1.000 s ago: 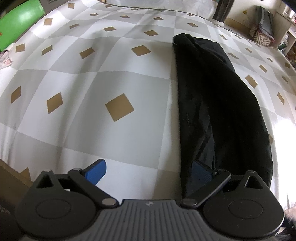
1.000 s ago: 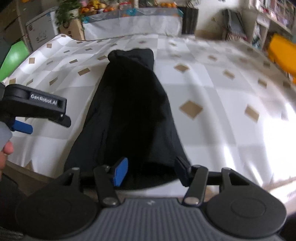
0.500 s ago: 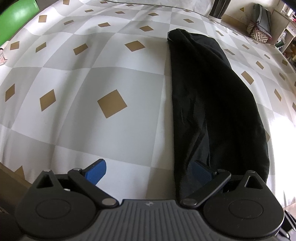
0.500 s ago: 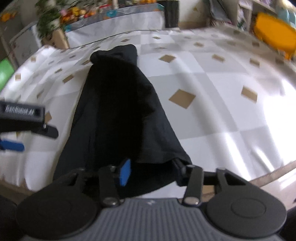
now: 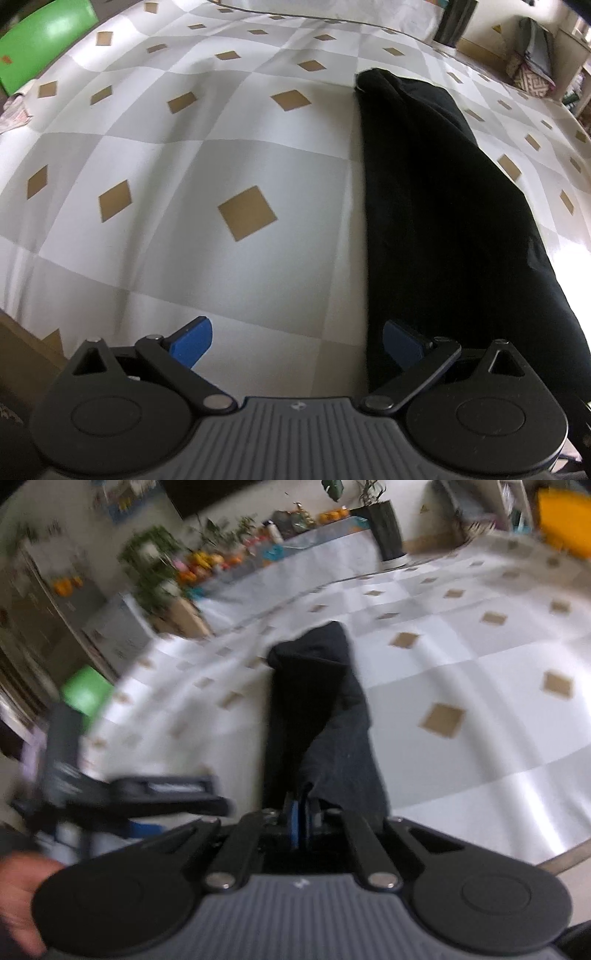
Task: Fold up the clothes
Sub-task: 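Smooth the folded shirt bundle lengthwise with the right tool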
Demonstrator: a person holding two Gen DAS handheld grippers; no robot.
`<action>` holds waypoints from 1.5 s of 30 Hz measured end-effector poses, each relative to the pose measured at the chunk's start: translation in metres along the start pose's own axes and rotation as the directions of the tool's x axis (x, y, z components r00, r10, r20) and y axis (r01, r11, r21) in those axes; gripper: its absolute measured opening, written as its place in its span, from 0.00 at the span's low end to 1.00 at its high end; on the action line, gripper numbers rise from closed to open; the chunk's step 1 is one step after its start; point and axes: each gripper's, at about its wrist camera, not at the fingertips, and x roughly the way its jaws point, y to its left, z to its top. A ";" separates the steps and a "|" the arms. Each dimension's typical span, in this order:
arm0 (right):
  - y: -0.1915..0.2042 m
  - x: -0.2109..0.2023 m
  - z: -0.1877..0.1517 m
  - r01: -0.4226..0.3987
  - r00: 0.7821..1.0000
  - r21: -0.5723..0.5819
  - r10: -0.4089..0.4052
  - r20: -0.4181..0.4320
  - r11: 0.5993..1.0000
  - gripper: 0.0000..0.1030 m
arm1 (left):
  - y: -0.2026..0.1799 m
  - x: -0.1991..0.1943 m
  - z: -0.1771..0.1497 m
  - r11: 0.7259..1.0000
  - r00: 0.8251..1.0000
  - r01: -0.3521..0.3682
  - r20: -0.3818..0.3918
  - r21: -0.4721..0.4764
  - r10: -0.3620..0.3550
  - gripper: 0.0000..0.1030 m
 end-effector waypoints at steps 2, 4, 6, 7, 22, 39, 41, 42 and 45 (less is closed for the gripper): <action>0.006 0.000 0.000 -0.040 0.999 -0.042 0.039 -0.024 0.998 0.03 | 0.003 0.000 0.000 1.000 1.000 -0.013 0.005 -0.010 0.013 0.96; 0.013 0.010 -0.008 -0.057 0.993 -0.112 0.045 -0.105 0.992 0.03 | 0.005 0.000 0.000 1.000 1.000 -0.026 0.007 -0.017 0.026 0.96; 0.018 0.024 -0.019 -0.064 0.980 -0.161 0.032 -0.196 0.985 0.03 | 0.006 0.000 0.000 0.999 1.000 -0.028 0.009 -0.023 0.028 0.96; 0.019 0.030 -0.025 -0.081 0.970 -0.170 0.039 -0.239 0.982 0.03 | 0.006 -0.001 0.000 0.999 1.000 -0.027 0.012 -0.026 0.028 0.96; 0.030 0.017 -0.019 -0.022 0.993 -0.242 -0.007 -0.118 0.970 0.35 | 0.019 -0.006 0.002 0.994 0.999 -0.029 0.030 -0.109 0.033 0.96; 0.047 0.078 -0.018 0.070 0.965 -0.471 -0.180 -0.192 0.880 0.38 | 0.011 0.001 0.019 0.996 0.996 -0.091 -0.022 -0.005 0.091 0.96; 0.031 0.082 -0.014 0.140 0.952 -0.421 -0.239 -0.193 0.896 0.38 | 0.010 -0.002 0.027 0.996 0.995 -0.093 -0.021 0.015 0.093 0.96; 0.024 0.082 -0.012 0.176 0.946 -0.390 -0.265 -0.188 0.904 0.38 | 0.010 -0.004 0.031 0.996 0.996 -0.090 -0.020 0.021 0.090 0.96; 0.012 0.077 -0.007 0.246 0.937 -0.328 -0.311 -0.162 0.912 0.38 | 0.008 -0.011 0.047 0.995 0.997 -0.076 -0.008 0.057 0.077 0.96</action>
